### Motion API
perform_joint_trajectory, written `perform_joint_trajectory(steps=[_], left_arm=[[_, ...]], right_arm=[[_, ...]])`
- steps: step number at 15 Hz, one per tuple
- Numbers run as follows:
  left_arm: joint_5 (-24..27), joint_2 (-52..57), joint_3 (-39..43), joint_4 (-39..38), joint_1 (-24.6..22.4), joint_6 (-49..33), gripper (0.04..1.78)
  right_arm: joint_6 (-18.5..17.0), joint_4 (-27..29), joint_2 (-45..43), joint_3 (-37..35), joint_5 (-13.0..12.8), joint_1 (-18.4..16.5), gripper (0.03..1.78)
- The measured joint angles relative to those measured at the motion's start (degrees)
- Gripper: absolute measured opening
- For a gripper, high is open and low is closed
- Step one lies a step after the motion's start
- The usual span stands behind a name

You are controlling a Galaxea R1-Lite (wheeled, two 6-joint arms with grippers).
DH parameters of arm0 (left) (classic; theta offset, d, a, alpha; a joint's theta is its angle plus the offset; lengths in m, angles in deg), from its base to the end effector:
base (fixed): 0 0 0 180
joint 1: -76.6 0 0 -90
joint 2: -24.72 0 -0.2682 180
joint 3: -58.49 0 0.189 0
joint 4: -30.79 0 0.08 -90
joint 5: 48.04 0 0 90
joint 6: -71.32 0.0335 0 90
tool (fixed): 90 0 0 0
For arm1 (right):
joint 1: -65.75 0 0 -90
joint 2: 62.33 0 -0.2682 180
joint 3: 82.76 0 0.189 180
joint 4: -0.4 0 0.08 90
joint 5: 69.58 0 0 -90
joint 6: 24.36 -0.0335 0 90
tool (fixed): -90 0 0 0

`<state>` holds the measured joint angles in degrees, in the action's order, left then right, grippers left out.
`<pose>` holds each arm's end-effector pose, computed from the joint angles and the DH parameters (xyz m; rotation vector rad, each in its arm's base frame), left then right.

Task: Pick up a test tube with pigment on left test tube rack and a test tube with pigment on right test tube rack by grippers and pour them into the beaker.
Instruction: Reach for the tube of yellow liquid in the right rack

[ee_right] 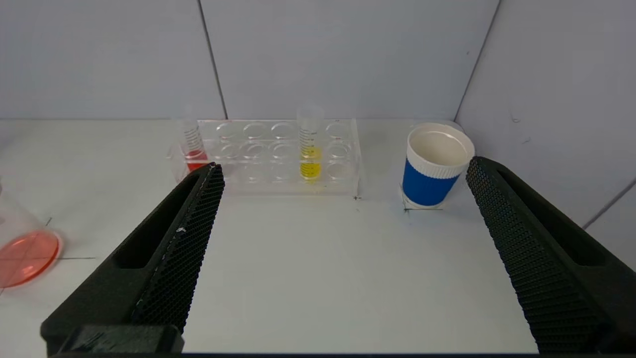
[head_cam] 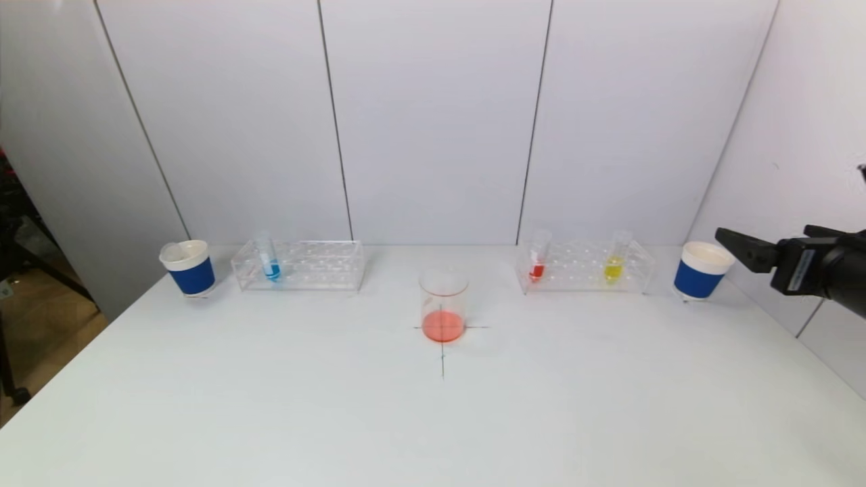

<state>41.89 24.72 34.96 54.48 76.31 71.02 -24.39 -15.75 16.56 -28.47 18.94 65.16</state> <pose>0.0186 0.0001 0.0751 -0.0052 0.0028 0.0063 0.2324 -0.0033 0.1678 -0.0006 0.1475 -0.0361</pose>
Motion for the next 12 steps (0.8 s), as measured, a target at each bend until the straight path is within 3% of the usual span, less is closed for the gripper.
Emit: perform_joint_trajectory(steps=[9,12], left_arm=[[0.00,0.00,0.00,0.02,0.00,0.00,1.78],[0.00,0.00,0.00,0.02,0.05,0.00,1.78]], right_arm=[[-0.18,-32.13,28.99,0.09,-0.15,0.44,1.77],[-0.20,-40.18,37.01,2.32,-0.12,0.44,1.77]])
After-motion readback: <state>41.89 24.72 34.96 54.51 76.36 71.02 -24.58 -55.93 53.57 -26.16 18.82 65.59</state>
